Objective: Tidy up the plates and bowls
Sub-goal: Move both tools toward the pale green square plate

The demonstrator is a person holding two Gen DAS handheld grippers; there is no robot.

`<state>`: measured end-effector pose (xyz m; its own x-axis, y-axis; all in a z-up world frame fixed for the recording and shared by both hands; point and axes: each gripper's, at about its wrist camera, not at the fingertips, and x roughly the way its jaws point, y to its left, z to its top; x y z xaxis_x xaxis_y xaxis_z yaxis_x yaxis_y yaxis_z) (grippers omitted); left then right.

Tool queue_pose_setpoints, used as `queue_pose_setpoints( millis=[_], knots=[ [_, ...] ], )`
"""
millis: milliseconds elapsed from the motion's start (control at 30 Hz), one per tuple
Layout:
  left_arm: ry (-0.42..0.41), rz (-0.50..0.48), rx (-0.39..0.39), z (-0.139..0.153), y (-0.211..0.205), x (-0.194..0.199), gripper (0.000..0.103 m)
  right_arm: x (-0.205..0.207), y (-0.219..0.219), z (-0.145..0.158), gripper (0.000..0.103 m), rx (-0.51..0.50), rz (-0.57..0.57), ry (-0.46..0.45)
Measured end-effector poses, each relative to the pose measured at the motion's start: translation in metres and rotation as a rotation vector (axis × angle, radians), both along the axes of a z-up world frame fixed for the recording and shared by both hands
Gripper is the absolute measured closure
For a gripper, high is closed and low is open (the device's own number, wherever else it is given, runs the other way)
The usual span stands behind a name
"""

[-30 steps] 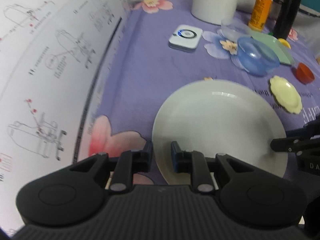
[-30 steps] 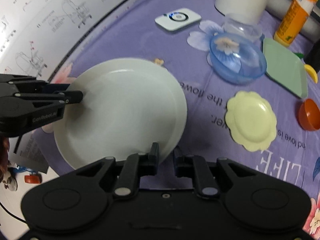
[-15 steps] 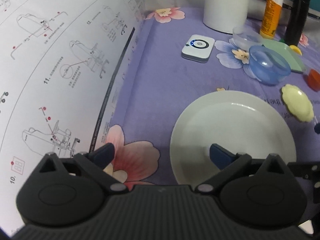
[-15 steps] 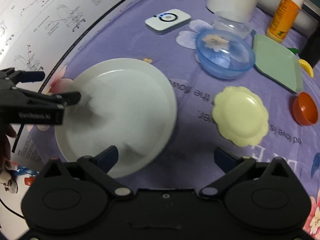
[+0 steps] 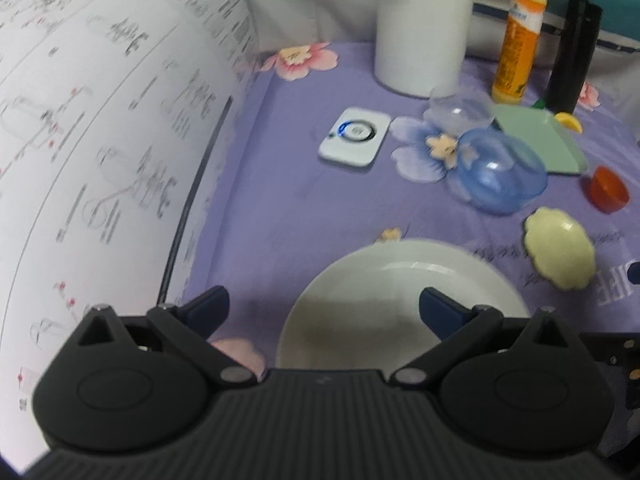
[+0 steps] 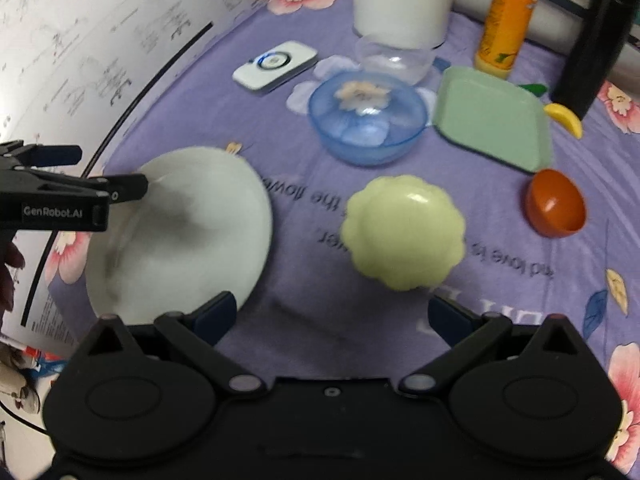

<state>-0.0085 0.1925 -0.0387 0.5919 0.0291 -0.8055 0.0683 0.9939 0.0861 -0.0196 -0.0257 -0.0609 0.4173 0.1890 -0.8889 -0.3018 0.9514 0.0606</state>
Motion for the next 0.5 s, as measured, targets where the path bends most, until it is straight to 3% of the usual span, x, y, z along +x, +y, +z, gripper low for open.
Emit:
queue_pose_setpoints(
  millis=[367,500],
  knots=[
    [-0.073,-0.098,0.036,0.026,-0.069,0.047,0.000,0.032,-0.064,0.033,0.000,0.019,-0.118,-0.085],
    [-0.093,-0.138,0.015,0.036,-0.101,0.073,0.000,0.053,-0.094,0.044,0.000,0.032,-0.187,-0.119]
  ],
)
